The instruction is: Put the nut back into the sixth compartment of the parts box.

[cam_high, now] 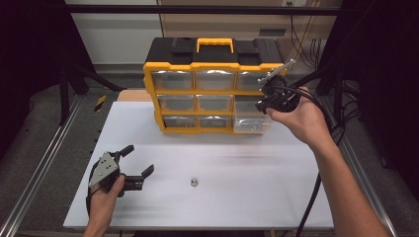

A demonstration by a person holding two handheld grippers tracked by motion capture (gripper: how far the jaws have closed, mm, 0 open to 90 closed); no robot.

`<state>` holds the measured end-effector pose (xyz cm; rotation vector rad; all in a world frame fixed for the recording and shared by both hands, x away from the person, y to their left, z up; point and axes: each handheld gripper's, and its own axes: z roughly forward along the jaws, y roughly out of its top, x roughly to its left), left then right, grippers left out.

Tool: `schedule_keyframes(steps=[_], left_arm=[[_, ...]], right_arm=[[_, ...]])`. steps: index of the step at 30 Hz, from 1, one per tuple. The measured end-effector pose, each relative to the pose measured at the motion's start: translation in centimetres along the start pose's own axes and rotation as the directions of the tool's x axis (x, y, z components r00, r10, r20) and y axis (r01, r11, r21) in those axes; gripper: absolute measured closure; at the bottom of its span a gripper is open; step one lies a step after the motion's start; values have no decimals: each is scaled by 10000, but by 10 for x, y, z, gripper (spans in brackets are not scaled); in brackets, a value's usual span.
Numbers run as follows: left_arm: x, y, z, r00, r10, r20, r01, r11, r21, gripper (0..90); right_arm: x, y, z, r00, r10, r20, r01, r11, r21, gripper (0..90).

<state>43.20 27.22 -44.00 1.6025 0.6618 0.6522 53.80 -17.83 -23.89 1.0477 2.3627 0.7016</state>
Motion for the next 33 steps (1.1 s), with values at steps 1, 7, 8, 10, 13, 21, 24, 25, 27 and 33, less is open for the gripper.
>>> schedule_keyframes(steps=[1,7,8,10,13,21,24,25,27,33], left_arm=[[0,0,0,10000,-3,-2,3,10000,1,9],[0,0,0,10000,29,-5,-29,10000,31,10],[0,0,0,10000,-5,-3,5,10000,0,10],[0,0,0,10000,-7,-5,7,10000,5,10],[0,0,0,10000,-8,-7,8,10000,2,9],[0,0,0,10000,2,2,-2,10000,27,10],[0,0,0,10000,25,-2,-25,10000,62,10],[0,0,0,10000,23,-3,-23,10000,58,9],[0,0,0,10000,23,-3,-23,10000,57,10],[0,0,0,10000,16,-9,-16,10000,55,10]], right_arm=[[0,0,1,10000,59,30,-59,10000,49,701],[-2,0,7,9999,132,12,-133,9998,147,701],[-1,0,8,9997,244,15,-244,9995,181,701],[-3,0,11,9998,213,-30,-213,9995,213,701],[-4,-1,15,9994,359,-12,-358,9989,292,702],[-8,-3,25,9983,578,-46,-575,9974,427,701],[-9,-3,27,9979,644,-48,-641,9969,454,701],[-9,-3,27,9976,680,-88,-676,9967,441,701],[-10,-3,28,9977,675,-113,-670,9967,449,701],[-8,-3,32,9977,667,-124,-659,9964,528,701]])
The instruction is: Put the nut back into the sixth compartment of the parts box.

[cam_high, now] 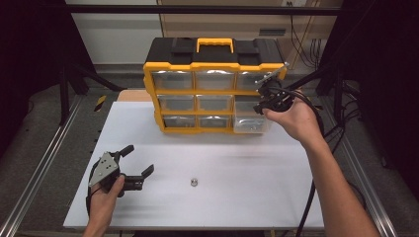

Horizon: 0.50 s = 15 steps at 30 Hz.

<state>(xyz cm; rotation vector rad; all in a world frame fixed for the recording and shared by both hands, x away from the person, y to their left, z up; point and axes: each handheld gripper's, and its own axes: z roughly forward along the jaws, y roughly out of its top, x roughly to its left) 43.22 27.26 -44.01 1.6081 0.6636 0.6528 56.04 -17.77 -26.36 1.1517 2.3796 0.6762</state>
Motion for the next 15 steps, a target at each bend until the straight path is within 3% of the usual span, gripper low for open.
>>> schedule_keyframes(steps=[15], left_arm=[[0,0,0,10000,4,10,-4,10000,4,9]], right_arm=[[2,0,7,9999,93,-134,-92,9999,59,688]])
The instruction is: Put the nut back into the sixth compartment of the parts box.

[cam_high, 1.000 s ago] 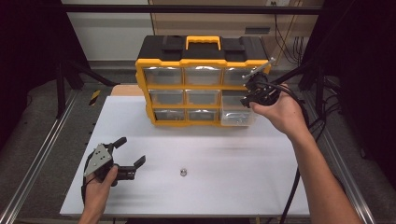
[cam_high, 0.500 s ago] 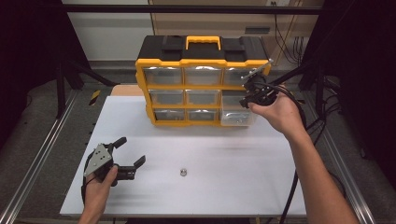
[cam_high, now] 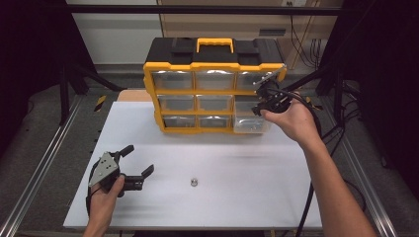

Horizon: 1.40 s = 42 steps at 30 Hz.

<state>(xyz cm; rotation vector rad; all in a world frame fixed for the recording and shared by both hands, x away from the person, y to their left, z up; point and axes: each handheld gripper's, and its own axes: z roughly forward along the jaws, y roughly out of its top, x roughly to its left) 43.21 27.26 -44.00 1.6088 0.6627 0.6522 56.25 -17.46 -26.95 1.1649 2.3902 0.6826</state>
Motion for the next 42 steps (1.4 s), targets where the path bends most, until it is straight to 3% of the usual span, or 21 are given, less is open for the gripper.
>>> schedule_keyframes(steps=[3,11,21,31,42], left_arm=[[0,0,0,10000,-1,-1,1,10000,-10,10],[0,0,0,10000,-14,-20,14,10000,-13,10],[0,0,0,10000,-16,-30,16,10000,-25,10],[0,0,-1,10000,7,-44,-7,10000,-10,10],[0,0,-1,10000,2,-56,-2,10000,-18,10]], right_arm=[[1,0,0,9998,215,-3,-215,9996,-204,569],[10,-2,-11,10000,-87,0,87,9928,-1193,423],[48,-9,-14,9957,-925,-72,897,9798,-1790,218],[82,-21,0,9862,-1520,-658,1353,9686,-2087,149],[99,-34,11,9789,-1819,-932,1583,9632,-2170,131]])
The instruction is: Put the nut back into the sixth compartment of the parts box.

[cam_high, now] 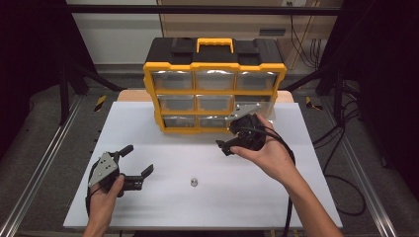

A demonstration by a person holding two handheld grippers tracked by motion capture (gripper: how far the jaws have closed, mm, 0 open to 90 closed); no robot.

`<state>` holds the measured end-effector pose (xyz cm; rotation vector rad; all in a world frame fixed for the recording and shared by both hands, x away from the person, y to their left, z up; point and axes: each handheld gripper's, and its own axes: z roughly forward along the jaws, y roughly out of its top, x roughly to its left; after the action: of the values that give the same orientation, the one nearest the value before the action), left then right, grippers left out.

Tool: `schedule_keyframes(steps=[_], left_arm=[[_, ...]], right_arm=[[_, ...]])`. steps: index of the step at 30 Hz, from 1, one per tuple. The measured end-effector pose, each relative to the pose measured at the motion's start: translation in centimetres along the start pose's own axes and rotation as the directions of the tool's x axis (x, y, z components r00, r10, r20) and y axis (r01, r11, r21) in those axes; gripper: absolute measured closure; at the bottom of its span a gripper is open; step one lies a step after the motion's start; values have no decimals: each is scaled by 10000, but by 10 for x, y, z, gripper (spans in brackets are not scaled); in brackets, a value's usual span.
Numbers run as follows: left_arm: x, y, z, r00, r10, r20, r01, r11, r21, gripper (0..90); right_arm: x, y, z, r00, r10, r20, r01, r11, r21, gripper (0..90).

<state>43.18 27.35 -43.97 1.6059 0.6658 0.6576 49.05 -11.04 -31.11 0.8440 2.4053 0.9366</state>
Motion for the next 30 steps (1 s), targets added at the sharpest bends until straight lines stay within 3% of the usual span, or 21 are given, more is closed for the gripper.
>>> schedule_keyframes(steps=[30], left_arm=[[0,0,0,10000,4,9,-4,10000,-25,9]], right_arm=[[30,-28,42,9973,18,-735,39,9970,775,108]])
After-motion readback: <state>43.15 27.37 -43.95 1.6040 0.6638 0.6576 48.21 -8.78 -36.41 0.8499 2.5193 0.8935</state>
